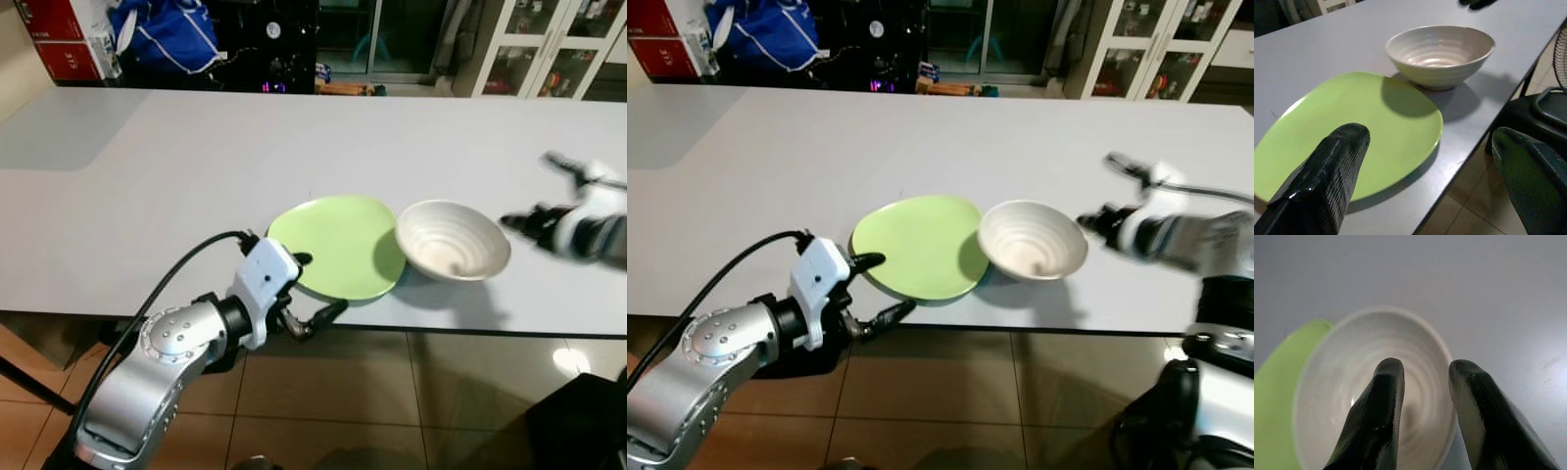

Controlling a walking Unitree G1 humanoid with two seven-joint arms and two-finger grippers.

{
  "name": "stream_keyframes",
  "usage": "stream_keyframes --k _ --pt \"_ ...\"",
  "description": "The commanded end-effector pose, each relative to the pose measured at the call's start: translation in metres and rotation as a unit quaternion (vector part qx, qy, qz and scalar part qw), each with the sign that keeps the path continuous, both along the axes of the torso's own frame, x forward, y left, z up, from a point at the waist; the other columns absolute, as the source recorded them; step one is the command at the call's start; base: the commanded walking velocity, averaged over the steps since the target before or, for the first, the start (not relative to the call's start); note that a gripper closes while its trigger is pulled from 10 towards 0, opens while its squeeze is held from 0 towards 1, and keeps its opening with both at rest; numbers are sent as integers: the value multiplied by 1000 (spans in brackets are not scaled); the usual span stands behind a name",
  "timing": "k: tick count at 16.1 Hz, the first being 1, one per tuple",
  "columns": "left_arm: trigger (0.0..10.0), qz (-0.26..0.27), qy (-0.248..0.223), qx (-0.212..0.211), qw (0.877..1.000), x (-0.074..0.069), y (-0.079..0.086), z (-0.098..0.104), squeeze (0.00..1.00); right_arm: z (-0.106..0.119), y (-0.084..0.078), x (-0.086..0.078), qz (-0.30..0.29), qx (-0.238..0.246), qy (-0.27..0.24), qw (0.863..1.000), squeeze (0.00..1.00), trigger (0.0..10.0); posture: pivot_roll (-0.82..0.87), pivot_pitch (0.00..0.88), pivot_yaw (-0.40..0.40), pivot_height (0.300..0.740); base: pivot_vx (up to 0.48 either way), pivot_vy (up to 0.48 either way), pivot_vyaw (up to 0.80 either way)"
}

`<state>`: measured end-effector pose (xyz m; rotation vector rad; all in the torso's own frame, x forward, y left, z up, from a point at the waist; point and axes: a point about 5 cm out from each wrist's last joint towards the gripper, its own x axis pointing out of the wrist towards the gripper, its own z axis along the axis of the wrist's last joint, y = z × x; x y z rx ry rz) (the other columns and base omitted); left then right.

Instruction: Setting the table

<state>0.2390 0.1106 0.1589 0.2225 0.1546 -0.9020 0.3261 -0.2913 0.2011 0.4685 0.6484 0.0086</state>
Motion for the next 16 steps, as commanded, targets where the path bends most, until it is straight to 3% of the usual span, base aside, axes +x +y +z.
stream_keyframes --k 1,5,6,7,8,9,10,12,13,14,16 --pt "10000 26 -24 0 999 3 6 9 0 22 -2 -4 5 -4 -34 999 0 10000 17 0 5 740 0 0 0" --pt "10000 61 -48 -6 997 3 7 14 0 34 3 -11 15 -26 -65 997 0 10000 28 0 5 740 0 0 0" --pt "10000 122 -88 -16 988 9 10 18 0 38 12 -8 6 -59 -143 988 0 10000 23 0 5 740 0 0 0" --pt "10000 205 -122 -36 970 19 19 23 0 47 27 -7 -7 -91 -232 969 0 10000 21 0 2 740 0 0 0" --pt "10000 245 -131 -53 959 24 24 26 0 50 37 -8 -11 -117 -263 958 0 10000 20 0 -1 740 0 0 0" --pt "10000 302 -151 -62 939 30 32 32 0 53 56 -12 -15 -139 -311 940 0 10000 15 0 6 740 0 0 0" --pt "10000 352 -140 -60 924 35 41 38 0 50 85 -16 2 -92 -341 936 0 10000 23 0 8 740 0 0 0" --pt "10000 371 -124 -68 918 36 45 42 0 45 113 -21 29 -64 -352 933 0 10000 29 0 6 740 0 0 400" --pt "10000 378 -140 -36 915 35 46 40 0 31 140 -30 61 -59 -356 931 0 10000 53 0 -1 740 0 0 800" --pt "10000 380 -139 -22 914 33 43 36 0 19 154 -35 74 -58 -357 929 0 10000 67 0 -1 740 0 0 800" --pt "10000 394 -126 -6 911 31 41 29 0 12 159 -36 80 -117 -374 917 0 10000 64 0 -5 740 0 0 800"
